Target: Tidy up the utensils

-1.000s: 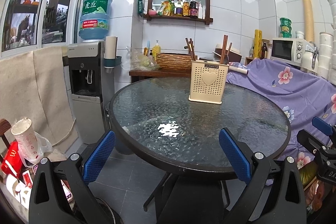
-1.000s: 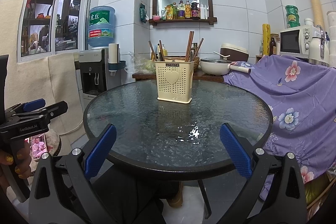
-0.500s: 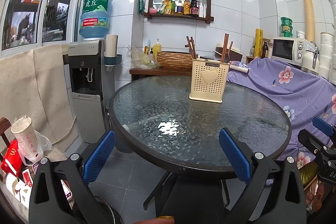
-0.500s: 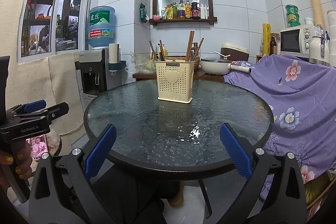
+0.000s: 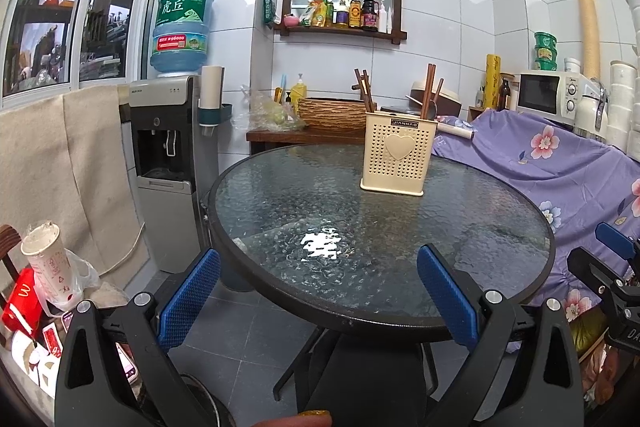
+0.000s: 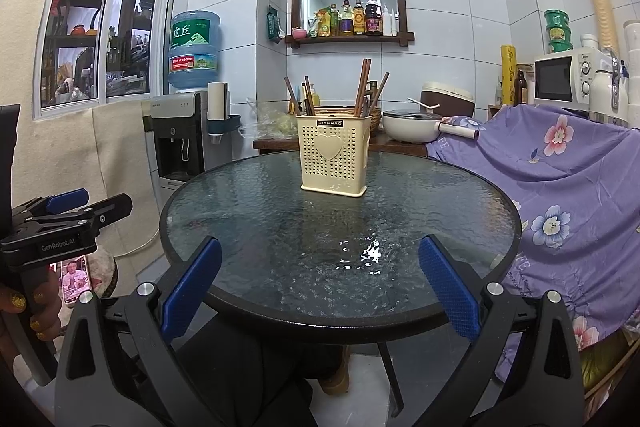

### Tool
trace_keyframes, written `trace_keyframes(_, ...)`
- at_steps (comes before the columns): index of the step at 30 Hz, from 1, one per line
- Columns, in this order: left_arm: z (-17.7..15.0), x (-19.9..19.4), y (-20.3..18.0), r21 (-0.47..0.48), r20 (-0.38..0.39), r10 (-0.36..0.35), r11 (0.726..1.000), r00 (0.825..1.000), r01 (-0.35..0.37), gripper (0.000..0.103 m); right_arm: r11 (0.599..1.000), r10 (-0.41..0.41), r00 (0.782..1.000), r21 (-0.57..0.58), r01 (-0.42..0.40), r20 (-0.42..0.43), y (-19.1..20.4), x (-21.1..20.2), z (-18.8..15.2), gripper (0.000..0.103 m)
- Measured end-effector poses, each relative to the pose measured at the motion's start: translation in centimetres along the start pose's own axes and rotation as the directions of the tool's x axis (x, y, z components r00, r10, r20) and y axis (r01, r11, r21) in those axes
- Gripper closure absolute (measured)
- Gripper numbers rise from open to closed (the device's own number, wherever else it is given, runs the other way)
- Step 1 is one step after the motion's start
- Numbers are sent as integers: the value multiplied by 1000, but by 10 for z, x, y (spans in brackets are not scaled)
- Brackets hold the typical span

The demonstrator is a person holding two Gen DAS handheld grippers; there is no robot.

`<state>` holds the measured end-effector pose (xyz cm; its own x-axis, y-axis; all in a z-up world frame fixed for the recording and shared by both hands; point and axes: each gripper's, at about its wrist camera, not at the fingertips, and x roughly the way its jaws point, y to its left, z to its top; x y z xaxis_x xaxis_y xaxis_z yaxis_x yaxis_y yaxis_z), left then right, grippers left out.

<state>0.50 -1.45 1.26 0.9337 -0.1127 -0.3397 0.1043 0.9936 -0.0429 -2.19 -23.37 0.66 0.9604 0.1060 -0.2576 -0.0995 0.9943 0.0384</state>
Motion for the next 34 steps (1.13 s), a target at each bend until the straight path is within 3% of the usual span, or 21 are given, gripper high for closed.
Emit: trace_keyframes(34, -1, 0, 7, -20, -5, 1, 1000, 1000, -1, 6, 1000, 1, 1000, -5, -1, -3, 2, 2, 2, 6)
